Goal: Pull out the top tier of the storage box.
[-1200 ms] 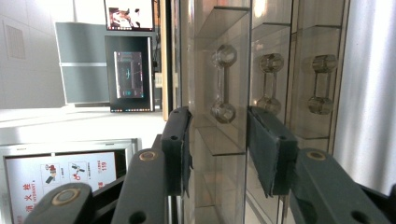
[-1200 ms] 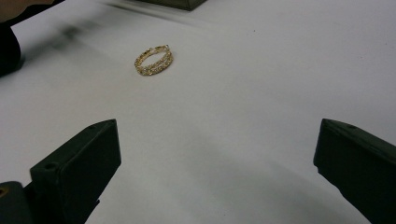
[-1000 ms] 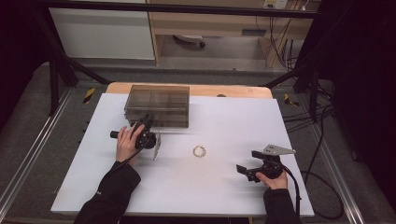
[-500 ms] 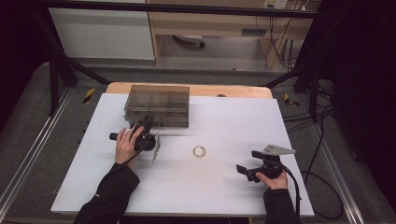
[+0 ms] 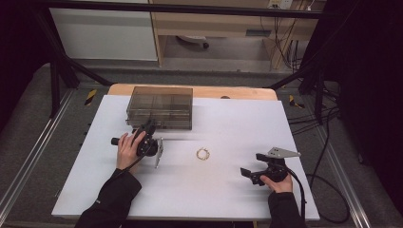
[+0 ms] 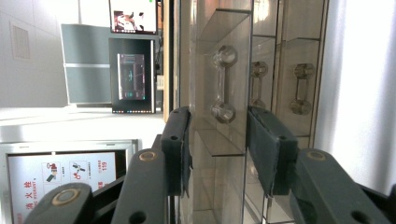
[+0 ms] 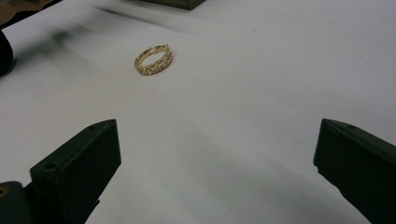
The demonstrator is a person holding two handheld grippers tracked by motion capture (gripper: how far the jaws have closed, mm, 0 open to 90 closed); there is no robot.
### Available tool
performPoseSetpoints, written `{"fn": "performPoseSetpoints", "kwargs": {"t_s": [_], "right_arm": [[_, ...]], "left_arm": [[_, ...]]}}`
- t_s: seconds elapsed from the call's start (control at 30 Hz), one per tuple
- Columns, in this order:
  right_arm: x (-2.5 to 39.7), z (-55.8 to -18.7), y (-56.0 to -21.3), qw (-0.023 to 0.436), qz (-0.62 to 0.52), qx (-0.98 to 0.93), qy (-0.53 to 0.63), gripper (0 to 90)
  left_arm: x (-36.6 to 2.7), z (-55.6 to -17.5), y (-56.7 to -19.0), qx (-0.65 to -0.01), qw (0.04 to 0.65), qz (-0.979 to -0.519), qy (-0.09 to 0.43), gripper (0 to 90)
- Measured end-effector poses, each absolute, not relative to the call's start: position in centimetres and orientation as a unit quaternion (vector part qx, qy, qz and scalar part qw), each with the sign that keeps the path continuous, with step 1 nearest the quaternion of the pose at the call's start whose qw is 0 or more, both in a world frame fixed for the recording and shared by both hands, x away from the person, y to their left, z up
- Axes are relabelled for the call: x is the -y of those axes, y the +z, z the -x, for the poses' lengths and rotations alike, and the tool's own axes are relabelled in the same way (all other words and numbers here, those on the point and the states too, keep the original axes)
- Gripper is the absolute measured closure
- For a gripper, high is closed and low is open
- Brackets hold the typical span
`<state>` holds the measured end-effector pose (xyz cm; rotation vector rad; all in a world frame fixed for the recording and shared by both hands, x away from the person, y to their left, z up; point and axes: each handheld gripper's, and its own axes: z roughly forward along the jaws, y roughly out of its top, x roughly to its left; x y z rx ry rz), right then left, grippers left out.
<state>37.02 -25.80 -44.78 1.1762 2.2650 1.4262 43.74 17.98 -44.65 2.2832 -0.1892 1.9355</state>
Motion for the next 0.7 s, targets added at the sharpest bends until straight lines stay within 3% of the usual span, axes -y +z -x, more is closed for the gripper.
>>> {"fn": "performPoseSetpoints", "kwargs": {"t_s": [0.7], "right_arm": [[25.8, -37.0, -44.8, 0.109, -0.400, -0.770, 0.485, 1.3]], "left_arm": [[-18.1, -42.5, -44.7, 0.065, 0.076, -0.758, 0.644, 59.5]]}}
